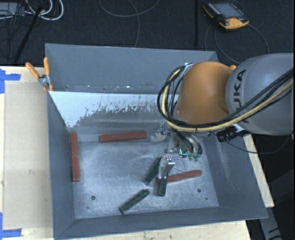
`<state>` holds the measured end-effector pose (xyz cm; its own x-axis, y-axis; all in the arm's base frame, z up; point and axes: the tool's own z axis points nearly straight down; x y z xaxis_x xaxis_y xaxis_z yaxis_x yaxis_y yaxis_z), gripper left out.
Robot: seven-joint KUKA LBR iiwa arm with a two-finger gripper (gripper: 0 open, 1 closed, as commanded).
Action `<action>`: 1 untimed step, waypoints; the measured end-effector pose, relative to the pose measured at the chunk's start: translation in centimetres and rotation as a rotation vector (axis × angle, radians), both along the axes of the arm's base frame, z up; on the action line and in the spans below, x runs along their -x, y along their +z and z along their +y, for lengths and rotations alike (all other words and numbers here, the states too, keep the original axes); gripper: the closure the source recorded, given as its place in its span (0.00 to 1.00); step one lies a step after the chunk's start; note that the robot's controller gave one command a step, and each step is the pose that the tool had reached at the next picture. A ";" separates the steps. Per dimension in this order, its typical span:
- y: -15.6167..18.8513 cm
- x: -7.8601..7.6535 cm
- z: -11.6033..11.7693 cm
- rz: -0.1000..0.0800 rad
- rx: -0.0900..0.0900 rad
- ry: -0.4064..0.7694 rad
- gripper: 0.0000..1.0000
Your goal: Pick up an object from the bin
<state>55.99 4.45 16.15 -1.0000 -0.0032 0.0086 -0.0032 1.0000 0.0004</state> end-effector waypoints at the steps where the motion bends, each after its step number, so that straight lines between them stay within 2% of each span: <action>1: 0.4 -0.2 0.0 -0.007 0.000 -0.001 0.00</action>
Offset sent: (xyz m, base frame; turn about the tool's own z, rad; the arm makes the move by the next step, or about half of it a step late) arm -0.0426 -0.0190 -0.0915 0.0051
